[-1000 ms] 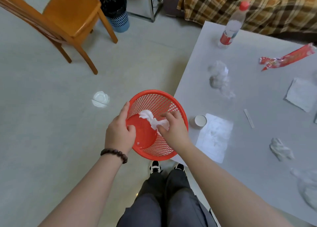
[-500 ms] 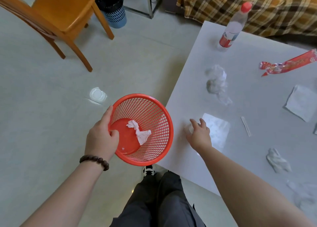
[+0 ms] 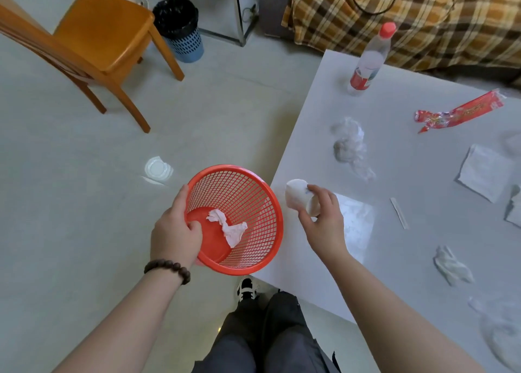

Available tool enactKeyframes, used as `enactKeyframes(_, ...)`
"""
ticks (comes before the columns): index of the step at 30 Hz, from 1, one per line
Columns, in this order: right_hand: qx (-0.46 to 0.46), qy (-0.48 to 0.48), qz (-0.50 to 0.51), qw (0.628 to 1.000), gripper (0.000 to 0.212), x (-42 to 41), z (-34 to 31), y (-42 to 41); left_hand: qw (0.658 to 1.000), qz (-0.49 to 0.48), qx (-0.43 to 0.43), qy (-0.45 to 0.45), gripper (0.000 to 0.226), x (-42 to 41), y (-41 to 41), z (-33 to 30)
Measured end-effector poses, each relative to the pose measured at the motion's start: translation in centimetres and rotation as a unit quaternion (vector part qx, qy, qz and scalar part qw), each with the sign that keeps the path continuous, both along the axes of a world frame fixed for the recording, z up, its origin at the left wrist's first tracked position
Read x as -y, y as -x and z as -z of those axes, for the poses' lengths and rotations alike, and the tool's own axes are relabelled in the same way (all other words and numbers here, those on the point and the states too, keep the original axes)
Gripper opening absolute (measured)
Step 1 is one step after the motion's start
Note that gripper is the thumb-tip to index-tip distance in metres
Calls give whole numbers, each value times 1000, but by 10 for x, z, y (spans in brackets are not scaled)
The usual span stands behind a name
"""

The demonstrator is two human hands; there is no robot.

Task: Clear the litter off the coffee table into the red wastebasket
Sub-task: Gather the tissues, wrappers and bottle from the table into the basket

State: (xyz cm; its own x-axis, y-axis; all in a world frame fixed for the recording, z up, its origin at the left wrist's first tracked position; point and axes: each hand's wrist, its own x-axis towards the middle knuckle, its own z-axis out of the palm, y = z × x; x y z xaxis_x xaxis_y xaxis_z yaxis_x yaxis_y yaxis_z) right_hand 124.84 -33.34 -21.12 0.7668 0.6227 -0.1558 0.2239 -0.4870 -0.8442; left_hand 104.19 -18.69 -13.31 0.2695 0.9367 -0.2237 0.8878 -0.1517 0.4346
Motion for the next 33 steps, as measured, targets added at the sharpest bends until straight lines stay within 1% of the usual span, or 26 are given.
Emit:
enactKeyframes(2,13,-44,-15,999,40,-6,-22,13,1000,4,10,5,74,3,-4,-5)
enactKeyframes(4,0,-49,-68,996,44,-14,-38,28,999,15,27,12,73,7,-8,-12)
enactKeyframes(7,-21,11,-176,984,49,-22,-51,49,997,48,63,13,73,19,-12,-26)
enactKeyframes(9,-33,49,-192,980,51,-19,-54,59,993,73,88,16,74,28,-14,-34)
enactKeyframes(12,-30,87,-156,983,52,-5,-62,66,987,107,120,26,75,38,-18,-45)
enactKeyframes(15,-3,121,-122,985,61,17,-73,66,979,151,137,20,73,48,-25,-53)
enactKeyframes(18,3,114,-56,992,64,47,-87,60,972,186,140,29,73,57,-38,-56)
enactKeyframes(21,21,106,32,994,61,91,-100,49,968,207,131,50,73,70,-55,-55)
enactKeyframes(24,26,118,114,986,55,149,-105,36,964,224,126,61,73,91,-71,-54)
enactKeyframes(28,0,162,205,965,53,232,-92,18,962,235,119,73,72,121,-91,-49)
enactKeyframes(31,-26,195,234,952,51,288,-74,3,960,244,115,73,73,149,-109,-44)
enactKeyframes(33,-36,214,234,948,50,322,-61,-10,961,241,112,75,72,172,-124,-39)
